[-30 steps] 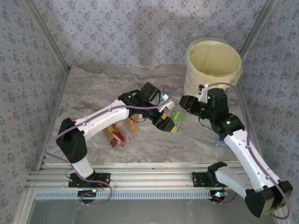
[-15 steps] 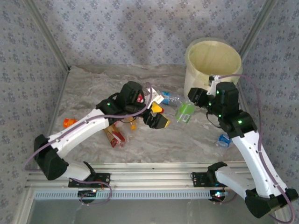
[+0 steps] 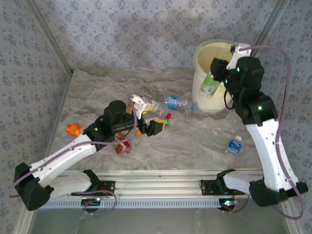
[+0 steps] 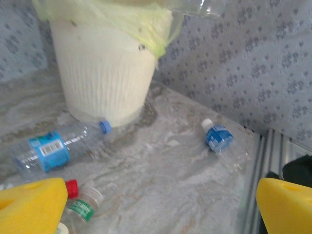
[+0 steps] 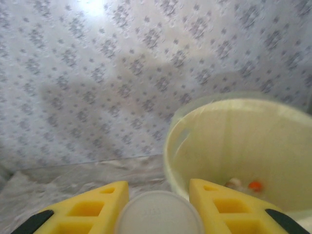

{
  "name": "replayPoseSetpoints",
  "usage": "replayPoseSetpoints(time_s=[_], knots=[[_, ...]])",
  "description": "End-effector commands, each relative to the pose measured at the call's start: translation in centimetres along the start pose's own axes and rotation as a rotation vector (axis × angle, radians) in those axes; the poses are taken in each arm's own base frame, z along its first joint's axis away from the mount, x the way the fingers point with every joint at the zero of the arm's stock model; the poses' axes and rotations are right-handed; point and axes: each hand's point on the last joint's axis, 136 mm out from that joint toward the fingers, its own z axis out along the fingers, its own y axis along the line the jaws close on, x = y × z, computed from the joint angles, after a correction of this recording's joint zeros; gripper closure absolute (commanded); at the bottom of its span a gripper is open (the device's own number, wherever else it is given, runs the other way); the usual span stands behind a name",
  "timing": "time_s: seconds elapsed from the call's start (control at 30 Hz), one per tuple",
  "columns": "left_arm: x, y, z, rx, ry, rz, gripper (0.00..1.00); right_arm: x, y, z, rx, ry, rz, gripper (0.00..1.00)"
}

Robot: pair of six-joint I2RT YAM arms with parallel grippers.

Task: Put the plastic bottles in the bin

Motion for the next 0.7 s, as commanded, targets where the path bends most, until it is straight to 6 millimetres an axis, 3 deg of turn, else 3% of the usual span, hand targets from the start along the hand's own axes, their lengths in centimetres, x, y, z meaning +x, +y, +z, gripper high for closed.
replayPoseSetpoints(time_s=[0.0,0.1,0.27,0.4,0.67], knots=[[-2.7,0.7,-0.8,-0.052,-0.105,0.062,0.0,-3.2,-2.1,1.2,0.128,-0.077,-0.071,0.69],[-2.3,0.8,-0.6,-0.052,-0.103,0.088,0.0,-3.9,-3.7,3.7,0.204,-0.078,-0.082,0.69],[-1.9,0.7,-0.3,-0.041,-0.088,0.091,0.0,-3.4,-7.1,8.5,0.327,-0.072,-0.08,0.7],[-1.5,0.9,0.0,-0.051,-0.049,0.094,0.0,-3.2,-9.2,10.9,0.377,-0.061,-0.071,0.7],[-0.4,1.2,1.5,-0.049,0.043,0.02,0.0,1.2,-11.4,15.2,0.367,0.101,-0.079,0.7]])
